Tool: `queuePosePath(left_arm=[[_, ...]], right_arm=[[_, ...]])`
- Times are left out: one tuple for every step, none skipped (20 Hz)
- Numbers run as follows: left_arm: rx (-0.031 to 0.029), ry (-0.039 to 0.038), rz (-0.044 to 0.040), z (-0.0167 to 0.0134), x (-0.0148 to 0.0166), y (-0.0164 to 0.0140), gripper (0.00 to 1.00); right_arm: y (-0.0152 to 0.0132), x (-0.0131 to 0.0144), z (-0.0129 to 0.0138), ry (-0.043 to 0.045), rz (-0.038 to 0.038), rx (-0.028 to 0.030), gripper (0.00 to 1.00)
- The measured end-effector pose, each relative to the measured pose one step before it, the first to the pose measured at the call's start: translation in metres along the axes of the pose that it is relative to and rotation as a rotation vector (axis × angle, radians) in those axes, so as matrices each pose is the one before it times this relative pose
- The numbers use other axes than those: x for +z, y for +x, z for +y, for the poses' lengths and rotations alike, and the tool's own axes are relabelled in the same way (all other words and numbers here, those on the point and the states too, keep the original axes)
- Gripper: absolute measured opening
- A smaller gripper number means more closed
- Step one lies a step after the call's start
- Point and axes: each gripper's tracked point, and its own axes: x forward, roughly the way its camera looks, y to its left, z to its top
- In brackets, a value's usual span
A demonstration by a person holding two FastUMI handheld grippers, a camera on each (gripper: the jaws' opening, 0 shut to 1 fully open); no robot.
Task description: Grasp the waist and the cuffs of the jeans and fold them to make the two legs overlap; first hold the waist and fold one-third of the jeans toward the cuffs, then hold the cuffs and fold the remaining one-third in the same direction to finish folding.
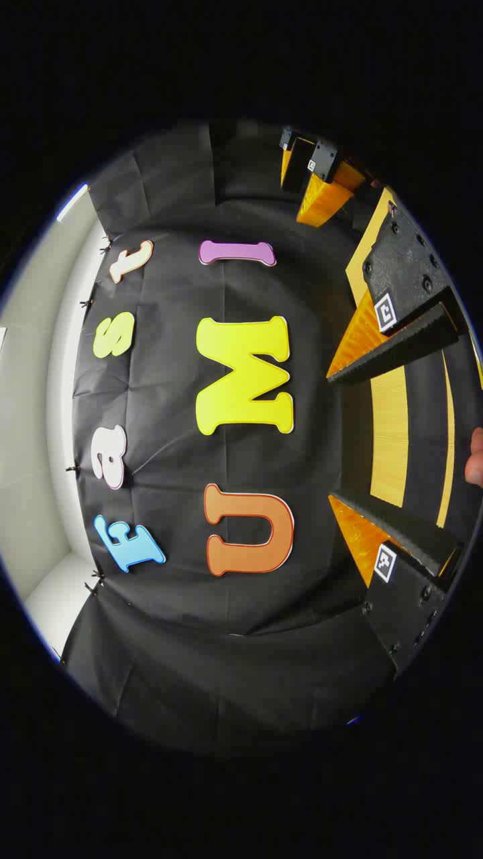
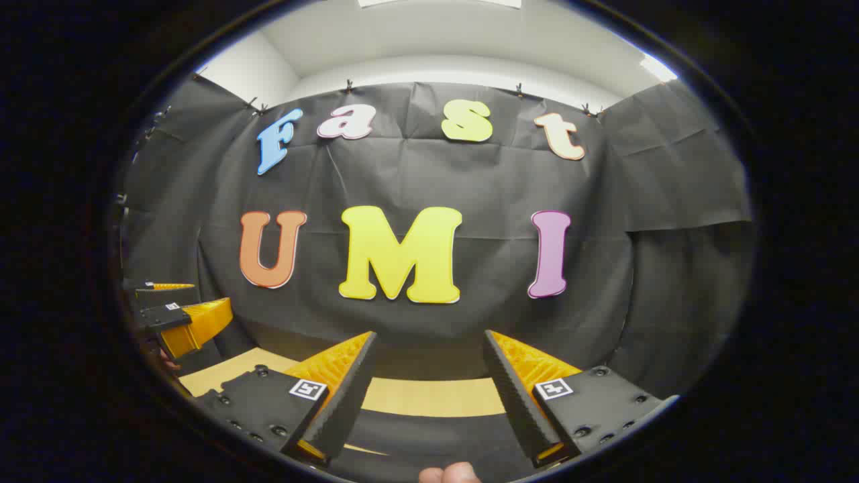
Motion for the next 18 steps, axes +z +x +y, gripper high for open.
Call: queuePosePath(left_arm=[[-0.00107,0.00204,0.00129,-0.00084,-0.00116,0.00074,0.98],[0.00011,0.00340,0.00204,-0.00016,-0.00011,0.00115,0.99],[0.00074,0.00331,-0.00113,0.00079,0.00087,-0.00132,0.99],[0.00347,0.00163,-0.00352,0.00128,0.00100,-0.00133,0.99],[0.00309,-0.00106,-0.00354,0.00080,0.00176,-0.00067,0.99],[0.00391,-0.00057,-0.00001,0.00049,-0.00104,0.00060,0.98],[0.00151,-0.00090,0.00144,0.00010,-0.00136,0.00115,0.99],[0.00322,-0.00005,0.00050,0.00128,0.00001,0.00025,0.98],[0.00349,0.00133,-0.00044,0.00112,0.00078,-0.00005,0.98],[0.00381,0.00171,-0.00250,0.00128,0.00063,0.00028,0.98],[0.00459,0.00246,-0.00326,0.00151,0.00183,-0.00014,0.98],[0.00431,0.00125,-0.00202,0.00079,-0.00018,-0.00036,0.98],[0.00382,-0.00052,-0.00025,0.00107,-0.00053,0.00052,0.98],[0.00261,-0.00298,0.00364,0.00140,-0.00126,-0.00017,0.98],[0.00193,-0.00635,0.00480,-0.00010,-0.00174,0.00052,0.98],[0.00312,-0.00737,0.00677,0.00141,-0.00239,-0.00016,0.98],[0.00404,-0.00652,0.00774,0.00151,-0.00183,0.00036,0.98],[0.00274,-0.00377,0.00605,0.00200,-0.00233,0.00030,0.98]], right_arm=[[0.00042,-0.00071,-0.00190,0.00424,-0.00042,-0.00201,0.95],[0.00037,-0.00046,-0.00152,0.00597,0.00110,-0.00450,0.95],[0.00084,-0.00126,-0.00020,0.00581,0.00257,-0.00160,0.95],[0.00013,-0.00089,0.00050,0.00440,0.00457,-0.00085,0.95],[0.00112,-0.00096,0.00052,0.00303,0.00046,0.00108,0.95],[-0.00024,0.00078,0.00062,0.00062,-0.00062,0.00315,0.96],[-0.00079,-0.00007,0.00133,-0.00211,-0.00101,0.00253,0.96],[0.00097,0.00080,0.00017,-0.00127,-0.00198,0.00266,0.96],[0.00064,-0.00033,-0.00048,0.00044,-0.00291,0.00327,0.95],[0.00103,0.00086,0.00047,0.00024,-0.00097,0.00069,0.95],[0.00103,-0.00045,-0.00093,0.00099,-0.00010,0.00108,0.95],[0.00099,0.00091,-0.00059,0.00049,0.00053,0.00023,0.95],[0.00078,-0.00115,-0.00248,-0.00001,-0.00089,-0.00121,0.95],[-0.00028,0.00027,-0.00258,0.00127,0.00096,-0.00433,0.95],[0.00024,-0.00208,-0.00359,0.00304,0.00387,-0.00511,0.96],[0.00191,-0.00165,-0.00419,0.00407,0.00641,-0.00679,0.95],[0.00034,-0.00326,-0.00559,0.00252,0.00853,-0.00831,0.95],[0.00085,-0.00209,-0.00587,0.00098,0.00834,-0.00998,0.95]])
